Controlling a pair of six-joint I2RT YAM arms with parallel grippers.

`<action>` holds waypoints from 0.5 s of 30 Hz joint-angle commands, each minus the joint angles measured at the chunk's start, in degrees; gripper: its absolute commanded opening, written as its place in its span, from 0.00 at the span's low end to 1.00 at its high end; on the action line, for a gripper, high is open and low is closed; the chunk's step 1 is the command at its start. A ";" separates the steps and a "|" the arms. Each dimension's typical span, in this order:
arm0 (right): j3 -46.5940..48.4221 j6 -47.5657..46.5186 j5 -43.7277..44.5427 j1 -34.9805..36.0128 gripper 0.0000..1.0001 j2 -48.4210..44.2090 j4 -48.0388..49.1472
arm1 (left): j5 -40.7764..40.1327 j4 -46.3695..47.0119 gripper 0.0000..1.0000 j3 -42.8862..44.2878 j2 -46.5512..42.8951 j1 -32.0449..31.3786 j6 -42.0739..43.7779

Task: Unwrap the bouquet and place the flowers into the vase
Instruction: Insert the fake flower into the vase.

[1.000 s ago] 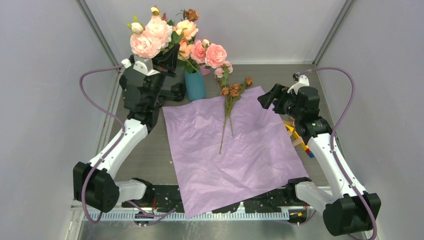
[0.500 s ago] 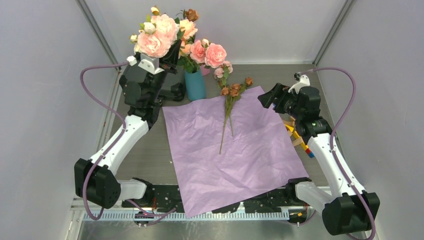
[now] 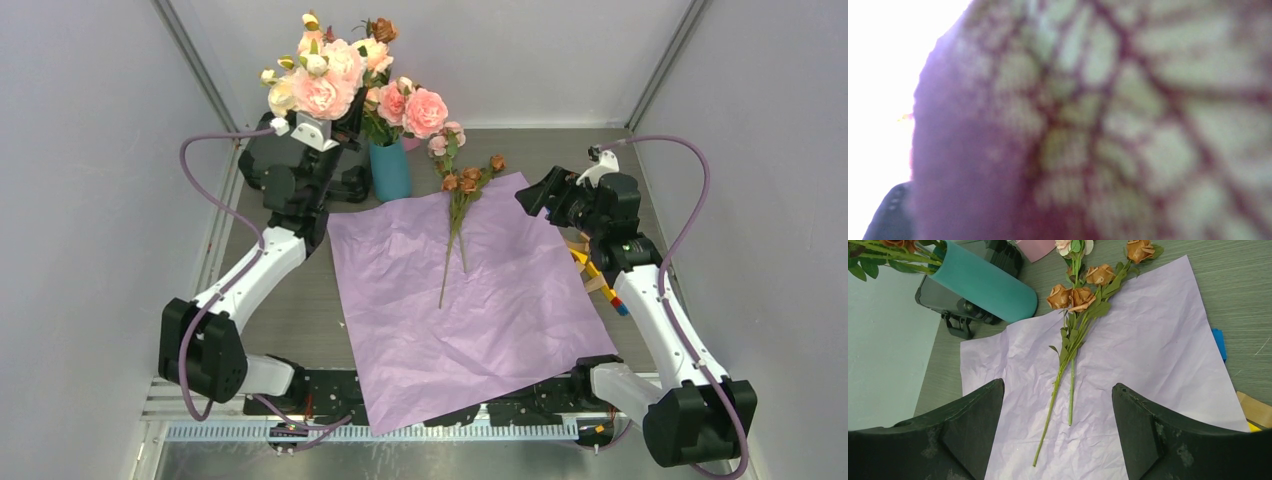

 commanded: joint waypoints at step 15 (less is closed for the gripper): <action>-0.51 0.15 -2.04 -1.24 0.84 -0.20 3.85 | -4.62 10.62 0.00 -4.92 5.83 0.28 -2.30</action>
